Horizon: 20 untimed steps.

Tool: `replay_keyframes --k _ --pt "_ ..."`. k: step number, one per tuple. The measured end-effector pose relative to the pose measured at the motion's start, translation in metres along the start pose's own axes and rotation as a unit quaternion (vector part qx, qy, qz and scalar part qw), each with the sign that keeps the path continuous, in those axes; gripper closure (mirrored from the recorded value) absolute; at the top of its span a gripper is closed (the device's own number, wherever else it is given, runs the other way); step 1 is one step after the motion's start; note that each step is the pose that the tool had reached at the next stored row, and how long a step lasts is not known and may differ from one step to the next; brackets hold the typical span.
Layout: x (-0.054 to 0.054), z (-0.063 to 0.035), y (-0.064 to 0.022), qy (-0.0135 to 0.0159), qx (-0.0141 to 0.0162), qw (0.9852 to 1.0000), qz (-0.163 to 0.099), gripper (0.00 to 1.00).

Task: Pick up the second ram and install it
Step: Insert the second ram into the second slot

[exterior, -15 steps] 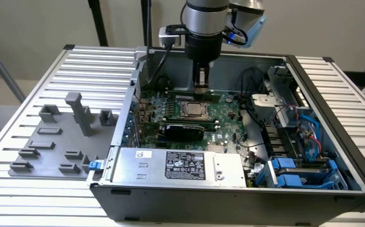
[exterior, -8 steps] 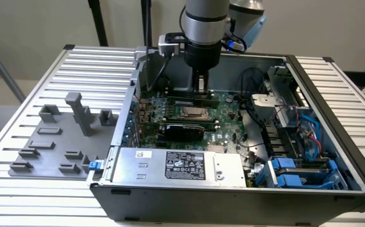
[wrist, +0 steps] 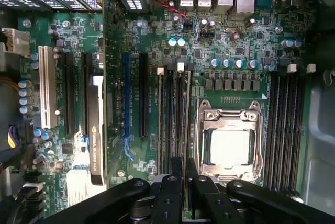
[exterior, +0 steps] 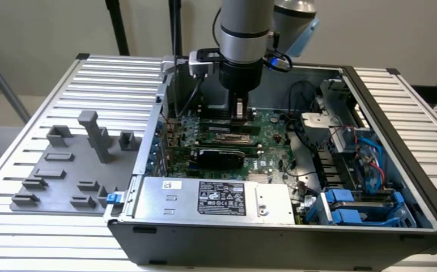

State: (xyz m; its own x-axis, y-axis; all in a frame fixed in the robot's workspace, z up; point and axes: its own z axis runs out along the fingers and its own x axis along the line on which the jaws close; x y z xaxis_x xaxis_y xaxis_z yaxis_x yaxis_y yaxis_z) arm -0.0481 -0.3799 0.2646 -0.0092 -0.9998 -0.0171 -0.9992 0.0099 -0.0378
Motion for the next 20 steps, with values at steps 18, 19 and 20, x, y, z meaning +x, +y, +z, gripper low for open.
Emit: replay_keyframes --k 18,19,20 --pt "0.001 0.0287 0.0008 -0.0037 0.0001 0.9999 -0.017 0.86" --pt "0.001 0.0287 0.0008 -0.0037 0.0001 0.9999 -0.017 0.86" --pt "0.001 0.0288 0.0008 -0.0037 0.0001 0.9999 -0.017 0.86"
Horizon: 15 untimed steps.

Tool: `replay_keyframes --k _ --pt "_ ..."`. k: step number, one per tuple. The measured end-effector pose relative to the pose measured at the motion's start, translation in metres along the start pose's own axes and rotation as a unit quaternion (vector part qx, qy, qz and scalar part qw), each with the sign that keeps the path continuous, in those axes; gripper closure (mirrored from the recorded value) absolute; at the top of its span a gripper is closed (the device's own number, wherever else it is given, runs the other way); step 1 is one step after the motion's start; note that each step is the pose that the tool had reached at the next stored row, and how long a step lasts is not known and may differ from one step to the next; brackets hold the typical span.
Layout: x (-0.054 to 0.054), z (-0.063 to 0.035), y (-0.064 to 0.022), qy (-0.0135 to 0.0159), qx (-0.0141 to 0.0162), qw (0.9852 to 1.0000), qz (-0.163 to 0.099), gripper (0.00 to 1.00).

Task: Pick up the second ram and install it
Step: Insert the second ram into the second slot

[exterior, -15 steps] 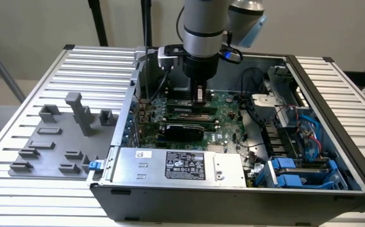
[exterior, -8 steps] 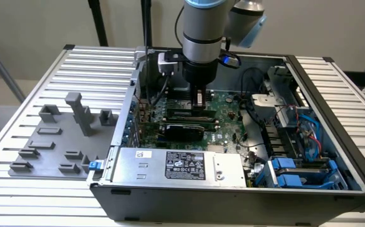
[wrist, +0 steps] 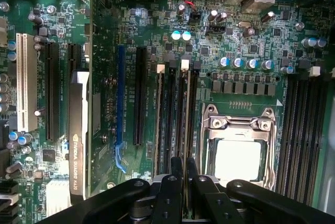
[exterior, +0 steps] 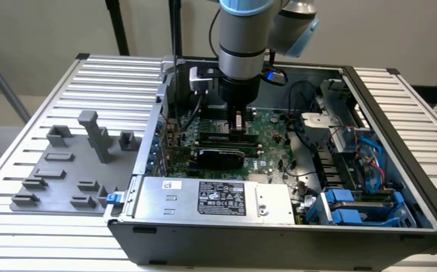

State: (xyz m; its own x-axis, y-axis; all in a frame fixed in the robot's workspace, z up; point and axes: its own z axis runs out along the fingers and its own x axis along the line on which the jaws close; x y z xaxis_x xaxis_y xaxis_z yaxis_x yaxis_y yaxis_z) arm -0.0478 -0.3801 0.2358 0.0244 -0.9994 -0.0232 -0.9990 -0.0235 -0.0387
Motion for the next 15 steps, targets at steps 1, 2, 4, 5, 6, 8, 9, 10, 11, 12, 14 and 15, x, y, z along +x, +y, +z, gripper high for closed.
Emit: replay_keyframes --k 1,2,4,5,6,8,9,10,11,12,14,15 --pt "0.0001 0.0003 0.0000 -0.0001 0.0003 1.0000 0.000 0.86" --pt "0.0003 0.0006 0.0001 -0.0001 0.0007 1.0000 0.000 0.86" --pt "0.0007 0.0017 0.0001 -0.0002 0.0021 1.0000 0.000 0.86" --pt "0.0009 0.0020 0.0001 -0.0003 0.0027 1.0000 0.000 0.86" --pt "0.0010 0.0023 0.0001 -0.0004 0.0029 1.0000 0.000 0.86" --pt "0.0013 0.0025 0.0002 -0.0003 0.0031 1.0000 0.000 0.86" --pt "0.0014 0.0025 0.0002 -0.0003 0.0031 1.0000 0.000 0.86" --pt "0.0016 0.0026 0.0002 -0.0003 0.0031 1.0000 0.000 0.86" --pt "0.0017 0.0026 0.0002 -0.0003 0.0032 1.0000 0.000 0.86" --pt "0.0019 0.0027 0.0001 -0.0003 0.0032 1.0000 0.000 0.86" --pt "0.0021 0.0027 0.0000 -0.0002 0.0031 1.0000 0.000 0.86" --pt "0.0022 0.0028 -0.0002 -0.0003 0.0031 1.0000 0.000 0.86"
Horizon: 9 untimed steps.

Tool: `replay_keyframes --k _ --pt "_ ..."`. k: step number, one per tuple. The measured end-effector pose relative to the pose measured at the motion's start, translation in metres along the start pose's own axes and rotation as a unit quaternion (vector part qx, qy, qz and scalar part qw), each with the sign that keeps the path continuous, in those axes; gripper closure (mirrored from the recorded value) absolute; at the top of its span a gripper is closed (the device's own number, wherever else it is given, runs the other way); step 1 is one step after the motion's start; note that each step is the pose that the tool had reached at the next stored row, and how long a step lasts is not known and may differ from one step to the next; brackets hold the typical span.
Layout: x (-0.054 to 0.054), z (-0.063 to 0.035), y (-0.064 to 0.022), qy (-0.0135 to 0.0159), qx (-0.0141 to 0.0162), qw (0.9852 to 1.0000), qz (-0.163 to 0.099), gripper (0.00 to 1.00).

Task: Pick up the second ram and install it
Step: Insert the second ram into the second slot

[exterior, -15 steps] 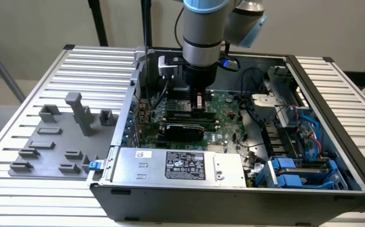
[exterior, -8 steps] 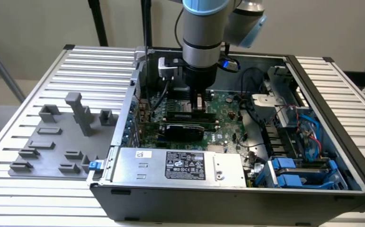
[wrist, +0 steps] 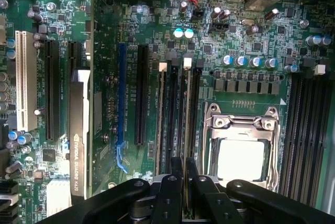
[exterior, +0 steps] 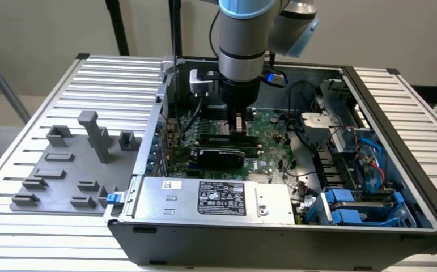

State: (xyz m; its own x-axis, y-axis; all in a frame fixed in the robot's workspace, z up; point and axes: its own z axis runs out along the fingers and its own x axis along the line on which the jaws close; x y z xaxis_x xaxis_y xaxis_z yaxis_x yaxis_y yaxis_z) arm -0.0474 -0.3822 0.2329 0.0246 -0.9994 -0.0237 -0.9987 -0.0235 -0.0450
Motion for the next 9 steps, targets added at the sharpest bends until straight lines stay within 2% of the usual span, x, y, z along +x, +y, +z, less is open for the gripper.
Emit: replay_keyframes --k 9 --pt "0.0008 0.0018 -0.0002 0.0001 -0.0001 1.0000 0.000 0.86"
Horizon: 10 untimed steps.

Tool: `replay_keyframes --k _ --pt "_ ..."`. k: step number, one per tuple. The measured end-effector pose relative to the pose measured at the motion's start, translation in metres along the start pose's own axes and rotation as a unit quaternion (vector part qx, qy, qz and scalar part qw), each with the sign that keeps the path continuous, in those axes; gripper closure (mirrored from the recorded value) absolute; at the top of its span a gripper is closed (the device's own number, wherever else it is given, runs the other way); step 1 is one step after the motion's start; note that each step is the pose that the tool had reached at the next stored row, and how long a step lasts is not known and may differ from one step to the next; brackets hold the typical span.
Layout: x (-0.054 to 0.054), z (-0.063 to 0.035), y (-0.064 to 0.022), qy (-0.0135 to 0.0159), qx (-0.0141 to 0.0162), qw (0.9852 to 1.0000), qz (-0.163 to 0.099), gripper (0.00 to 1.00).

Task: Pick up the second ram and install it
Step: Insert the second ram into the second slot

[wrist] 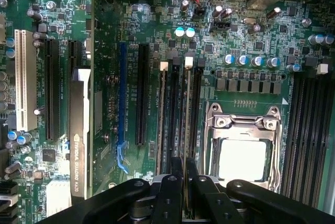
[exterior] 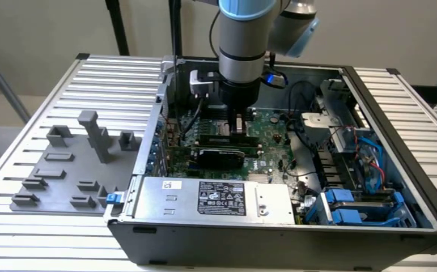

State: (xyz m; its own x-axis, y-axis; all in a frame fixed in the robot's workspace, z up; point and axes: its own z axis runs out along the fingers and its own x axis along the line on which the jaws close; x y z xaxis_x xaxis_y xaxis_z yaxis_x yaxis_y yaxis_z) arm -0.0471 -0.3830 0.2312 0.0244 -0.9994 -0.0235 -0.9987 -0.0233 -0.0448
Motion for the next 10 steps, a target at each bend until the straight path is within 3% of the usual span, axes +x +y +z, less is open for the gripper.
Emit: replay_keyframes --k 10 --pt "-0.0001 0.0020 0.0013 -0.0006 0.0001 1.0000 0.003 0.86"
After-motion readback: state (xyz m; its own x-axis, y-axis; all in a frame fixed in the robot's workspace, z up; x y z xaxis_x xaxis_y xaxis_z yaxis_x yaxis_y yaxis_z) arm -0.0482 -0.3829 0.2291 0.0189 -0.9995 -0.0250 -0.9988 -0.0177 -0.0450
